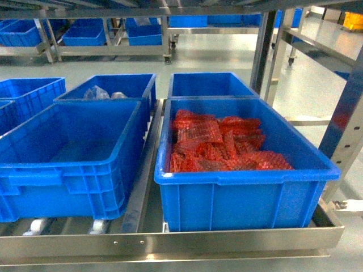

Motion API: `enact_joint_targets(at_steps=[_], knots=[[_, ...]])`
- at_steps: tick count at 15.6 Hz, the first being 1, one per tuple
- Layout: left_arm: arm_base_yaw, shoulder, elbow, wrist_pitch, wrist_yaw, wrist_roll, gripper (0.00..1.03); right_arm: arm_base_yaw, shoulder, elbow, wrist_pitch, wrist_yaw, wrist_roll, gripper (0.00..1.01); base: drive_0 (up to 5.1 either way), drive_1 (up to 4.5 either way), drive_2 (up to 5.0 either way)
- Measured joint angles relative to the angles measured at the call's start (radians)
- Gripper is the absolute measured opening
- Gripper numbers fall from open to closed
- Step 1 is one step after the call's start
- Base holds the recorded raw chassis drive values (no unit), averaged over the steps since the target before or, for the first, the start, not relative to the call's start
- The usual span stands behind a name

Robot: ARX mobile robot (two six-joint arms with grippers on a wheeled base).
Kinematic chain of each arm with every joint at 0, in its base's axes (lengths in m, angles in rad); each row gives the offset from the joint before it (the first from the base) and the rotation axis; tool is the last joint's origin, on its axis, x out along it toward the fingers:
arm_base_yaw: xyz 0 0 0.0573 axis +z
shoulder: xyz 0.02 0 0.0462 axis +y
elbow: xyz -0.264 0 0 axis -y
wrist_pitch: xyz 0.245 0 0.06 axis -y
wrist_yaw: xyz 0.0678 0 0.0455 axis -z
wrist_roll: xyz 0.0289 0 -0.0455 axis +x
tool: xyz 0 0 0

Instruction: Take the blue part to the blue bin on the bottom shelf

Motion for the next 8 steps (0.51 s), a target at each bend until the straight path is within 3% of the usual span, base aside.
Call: enact_joint_targets(at_steps=[8], knots=[[0.0,0.0,0.0,-0.001,0.0,0.0,0.44,0.0,0.0,0.0,0.0,-0.001,0.0,0.98,0.0,0.0,0.0]])
